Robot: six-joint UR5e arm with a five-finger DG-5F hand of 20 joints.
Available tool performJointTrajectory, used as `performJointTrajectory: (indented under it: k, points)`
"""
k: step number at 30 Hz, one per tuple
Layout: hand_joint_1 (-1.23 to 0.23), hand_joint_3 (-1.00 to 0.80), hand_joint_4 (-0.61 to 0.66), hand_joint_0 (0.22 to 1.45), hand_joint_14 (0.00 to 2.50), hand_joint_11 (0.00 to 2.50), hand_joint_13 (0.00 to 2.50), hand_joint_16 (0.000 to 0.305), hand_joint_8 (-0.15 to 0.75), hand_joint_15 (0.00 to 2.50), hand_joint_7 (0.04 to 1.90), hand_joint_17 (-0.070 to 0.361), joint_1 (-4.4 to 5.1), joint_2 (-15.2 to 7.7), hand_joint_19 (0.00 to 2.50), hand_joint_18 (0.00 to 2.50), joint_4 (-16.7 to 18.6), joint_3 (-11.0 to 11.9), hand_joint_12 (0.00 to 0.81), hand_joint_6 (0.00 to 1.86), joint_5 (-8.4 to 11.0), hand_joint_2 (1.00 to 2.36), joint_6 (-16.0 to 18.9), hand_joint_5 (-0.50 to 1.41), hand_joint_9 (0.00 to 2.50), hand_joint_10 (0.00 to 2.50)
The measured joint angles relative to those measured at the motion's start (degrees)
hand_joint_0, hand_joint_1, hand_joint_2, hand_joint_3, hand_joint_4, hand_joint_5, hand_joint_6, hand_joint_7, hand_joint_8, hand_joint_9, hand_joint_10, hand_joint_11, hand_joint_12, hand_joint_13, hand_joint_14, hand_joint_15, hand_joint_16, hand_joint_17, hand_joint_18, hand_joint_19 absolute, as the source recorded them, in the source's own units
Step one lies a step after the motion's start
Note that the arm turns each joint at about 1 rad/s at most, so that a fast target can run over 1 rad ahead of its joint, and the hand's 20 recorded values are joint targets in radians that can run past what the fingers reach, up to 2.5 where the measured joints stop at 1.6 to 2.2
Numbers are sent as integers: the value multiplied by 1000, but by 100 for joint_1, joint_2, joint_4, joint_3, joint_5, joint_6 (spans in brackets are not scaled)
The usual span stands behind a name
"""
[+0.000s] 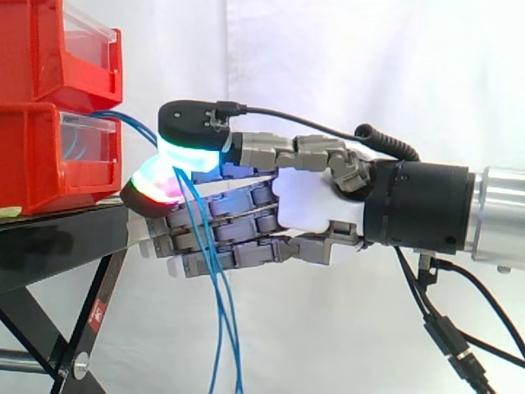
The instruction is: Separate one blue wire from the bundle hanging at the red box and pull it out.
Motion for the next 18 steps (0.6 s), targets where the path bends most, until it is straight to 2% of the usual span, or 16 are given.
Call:
performJointTrajectory:
  k: [5,14,15,18]
  points:
    - [-692,133,165,566,3,312,365,68,392,99,1203,154,-4,52,108,380,-187,0,440,877,-24,1021,6,-170,724,7]
    - [-663,217,115,577,3,363,483,75,433,127,1251,170,-5,64,104,490,-236,0,484,888,-53,1002,15,-153,858,8]
    - [-638,191,112,554,4,377,506,77,443,141,1253,174,-5,65,106,517,-237,0,494,889,-53,1109,20,-149,887,8]
    - [-605,177,100,529,4,398,539,79,451,159,1270,177,-5,66,106,548,-243,-1,502,889,-51,1234,56,-142,924,8]
